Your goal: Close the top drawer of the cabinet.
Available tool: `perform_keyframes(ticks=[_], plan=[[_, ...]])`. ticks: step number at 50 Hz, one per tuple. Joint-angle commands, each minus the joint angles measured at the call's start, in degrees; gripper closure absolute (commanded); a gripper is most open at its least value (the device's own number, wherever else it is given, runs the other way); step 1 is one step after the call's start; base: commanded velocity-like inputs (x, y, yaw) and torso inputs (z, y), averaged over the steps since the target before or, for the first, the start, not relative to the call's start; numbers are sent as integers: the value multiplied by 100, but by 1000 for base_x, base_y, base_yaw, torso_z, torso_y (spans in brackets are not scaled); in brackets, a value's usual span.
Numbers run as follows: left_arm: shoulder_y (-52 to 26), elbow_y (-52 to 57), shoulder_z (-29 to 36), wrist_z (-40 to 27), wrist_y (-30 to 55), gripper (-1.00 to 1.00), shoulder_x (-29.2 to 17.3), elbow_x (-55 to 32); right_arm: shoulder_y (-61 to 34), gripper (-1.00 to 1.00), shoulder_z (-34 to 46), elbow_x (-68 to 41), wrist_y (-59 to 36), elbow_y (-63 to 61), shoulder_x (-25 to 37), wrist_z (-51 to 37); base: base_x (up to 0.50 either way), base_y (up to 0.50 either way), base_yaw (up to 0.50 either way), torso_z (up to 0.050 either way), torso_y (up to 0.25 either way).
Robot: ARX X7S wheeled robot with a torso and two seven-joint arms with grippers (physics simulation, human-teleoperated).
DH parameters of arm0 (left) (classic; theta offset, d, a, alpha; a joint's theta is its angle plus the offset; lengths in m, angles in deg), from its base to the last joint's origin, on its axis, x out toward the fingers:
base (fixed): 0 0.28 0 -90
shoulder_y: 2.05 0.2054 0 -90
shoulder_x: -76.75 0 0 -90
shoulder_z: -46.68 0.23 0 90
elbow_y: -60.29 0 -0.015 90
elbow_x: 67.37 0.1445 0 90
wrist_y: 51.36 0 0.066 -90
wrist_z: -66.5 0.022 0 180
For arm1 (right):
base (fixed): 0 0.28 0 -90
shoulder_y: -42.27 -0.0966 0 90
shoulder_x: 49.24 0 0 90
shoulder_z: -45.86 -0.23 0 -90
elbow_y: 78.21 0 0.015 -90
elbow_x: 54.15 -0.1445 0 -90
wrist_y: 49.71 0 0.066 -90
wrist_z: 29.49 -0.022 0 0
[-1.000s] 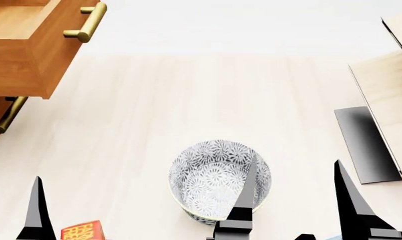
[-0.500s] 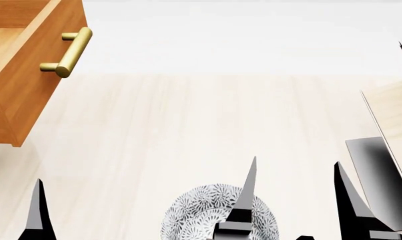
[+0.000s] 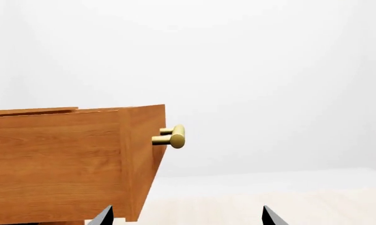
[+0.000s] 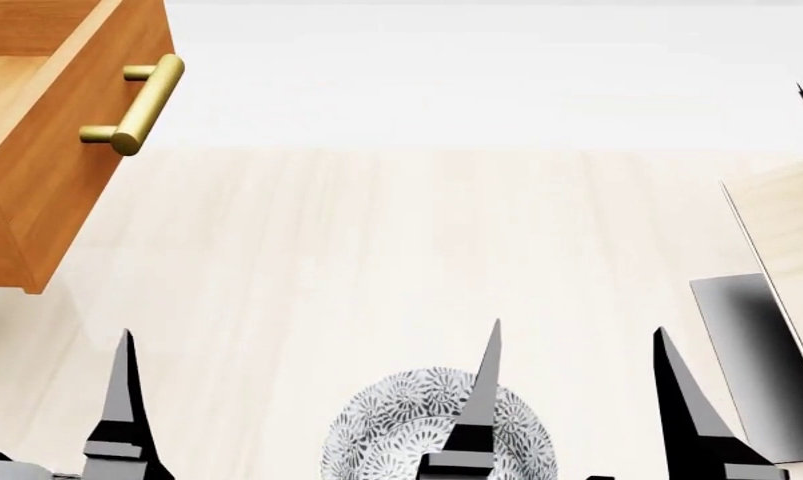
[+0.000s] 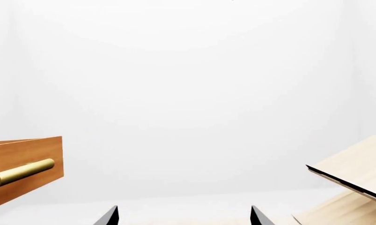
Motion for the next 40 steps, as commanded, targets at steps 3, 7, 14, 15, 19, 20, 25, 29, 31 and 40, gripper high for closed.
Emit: perform_keyframes(ticks=[3, 7, 14, 15, 19, 20, 25, 29, 31, 40], plan=[[-1200, -907, 692, 141, 393, -100, 250, 153, -7, -100, -75, -216, -31, -144, 98, -102, 0, 0, 0, 0, 0], [-1428, -1045, 783, 147, 490, -100, 323, 148, -10, -100, -94, -254, -17, -160, 122, -135, 0, 0, 0, 0, 0], [-2039, -1436, 1024, 300, 734, -100, 513, 45, -50, -100, -113, -378, -103, -342, 170, -206, 0, 0, 0, 0, 0], [-2042, -1435, 1027, 295, 735, -100, 509, 39, -43, -100, -126, -402, -83, -344, 174, -205, 0, 0, 0, 0, 0], [-2259, -1762, 1098, 338, 694, -100, 537, 36, -78, -100, -144, -450, -178, -484, 225, -267, 0, 0, 0, 0, 0], [-2370, -1989, 1111, 371, 634, -100, 551, 35, -91, -100, -170, -485, -171, -467, 222, -275, 0, 0, 0, 0, 0], [-2940, -2891, 1223, 468, 515, -100, 598, 113, -141, -100, -266, -640, -409, -881, 324, -417, 0, 0, 0, 0, 0], [-5401, -6328, 1640, 755, -353, -100, 1150, 277, -588, -100, -174, -1710, -368, -1500, 1391, -1687, 0, 0, 0, 0, 0], [-5505, -7215, 1746, 690, -481, -100, 1135, 156, -622, -100, -88, -1780, -303, -1487, 1530, -1849, 0, 0, 0, 0, 0], [-5708, -7593, 1870, 526, -629, -100, 1023, -103, -657, -100, 115, -1916, -17, -1468, 1881, -2165, 0, 0, 0, 0, 0]])
